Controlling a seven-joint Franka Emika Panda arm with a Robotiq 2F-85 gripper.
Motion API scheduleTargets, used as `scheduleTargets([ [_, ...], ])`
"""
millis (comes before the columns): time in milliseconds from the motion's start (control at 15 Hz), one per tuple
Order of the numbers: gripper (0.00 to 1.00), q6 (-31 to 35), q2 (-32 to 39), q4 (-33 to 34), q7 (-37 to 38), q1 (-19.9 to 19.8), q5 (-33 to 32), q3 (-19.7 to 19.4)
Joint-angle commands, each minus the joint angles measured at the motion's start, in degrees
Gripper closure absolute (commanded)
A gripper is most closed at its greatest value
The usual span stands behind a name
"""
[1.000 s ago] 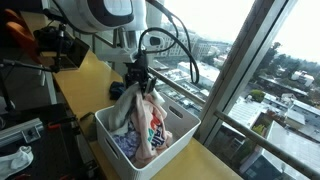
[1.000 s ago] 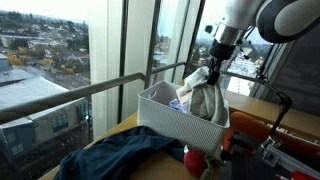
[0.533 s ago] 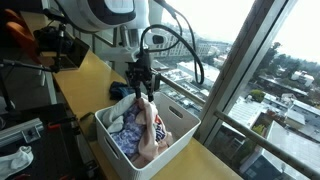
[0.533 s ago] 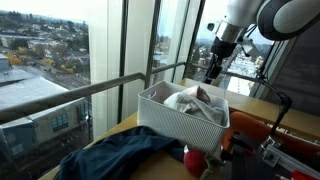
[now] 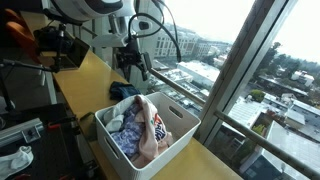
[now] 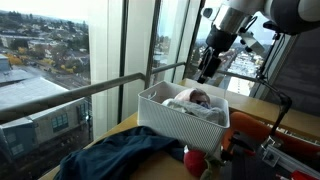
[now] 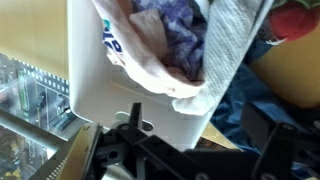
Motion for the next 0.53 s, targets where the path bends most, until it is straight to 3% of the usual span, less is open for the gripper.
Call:
scheduleTargets([
  [0,0.00,4.9,4.7,0.7,2.5,3.2,2.5,3.1],
  [467,0.00,9.6,16.6,5.3,4.7,8.8,3.6,6.3],
])
